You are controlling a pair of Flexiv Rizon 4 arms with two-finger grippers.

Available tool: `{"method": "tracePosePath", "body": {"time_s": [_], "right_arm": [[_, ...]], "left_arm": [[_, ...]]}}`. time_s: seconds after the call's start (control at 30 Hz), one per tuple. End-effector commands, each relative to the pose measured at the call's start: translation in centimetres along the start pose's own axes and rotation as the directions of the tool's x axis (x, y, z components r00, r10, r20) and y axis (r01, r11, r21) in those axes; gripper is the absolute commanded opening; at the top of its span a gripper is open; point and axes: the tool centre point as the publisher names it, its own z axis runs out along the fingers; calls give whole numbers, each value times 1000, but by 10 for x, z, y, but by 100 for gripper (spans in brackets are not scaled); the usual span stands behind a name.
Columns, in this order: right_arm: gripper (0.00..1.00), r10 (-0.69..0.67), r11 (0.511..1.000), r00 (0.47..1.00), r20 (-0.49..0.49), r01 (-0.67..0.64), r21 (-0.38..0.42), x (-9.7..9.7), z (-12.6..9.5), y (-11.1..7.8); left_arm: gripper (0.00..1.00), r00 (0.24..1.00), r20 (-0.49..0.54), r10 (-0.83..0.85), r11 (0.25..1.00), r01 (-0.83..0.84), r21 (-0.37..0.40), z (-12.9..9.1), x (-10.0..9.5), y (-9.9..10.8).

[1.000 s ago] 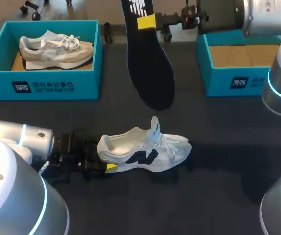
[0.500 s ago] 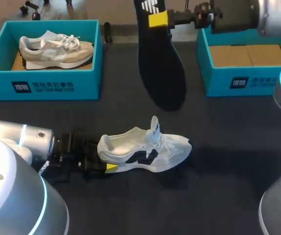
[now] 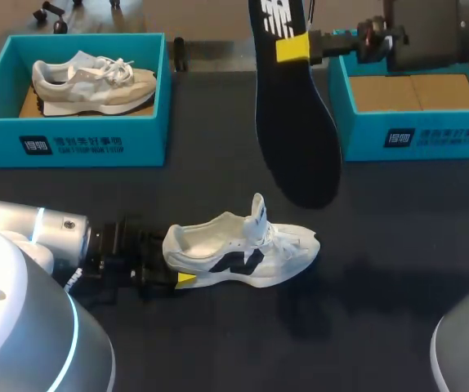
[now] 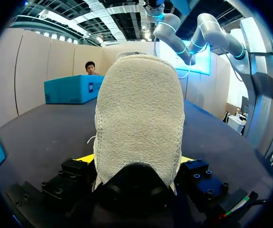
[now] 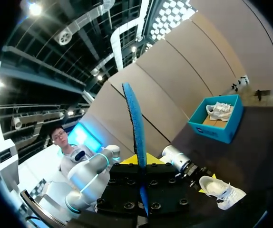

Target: Take the shoe out of the shoebox, open the shoe tongue, remove and reinsert the insole, then place the shoe into the shoebox

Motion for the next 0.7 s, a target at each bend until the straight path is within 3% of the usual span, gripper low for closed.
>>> {"method": "tracePosePath", "body": {"time_s": [0.03, 0.33, 0.7], "right_arm": [[0, 9, 1000, 1000, 10, -9, -29, 4, -4, -18], [0, 27, 999, 1000, 5, -27, -41, 8, 1, -32], [0, 46, 994, 995, -86, -54, -93, 24, 9, -40]], "left_arm": [[0, 1000, -1, 0, 1000, 0, -3, 0, 0, -1], [0, 1000, -1, 0, 1000, 0, -3, 0, 0, -1], [0, 1000, -1, 0, 1000, 0, -3, 0, 0, -1]]}}
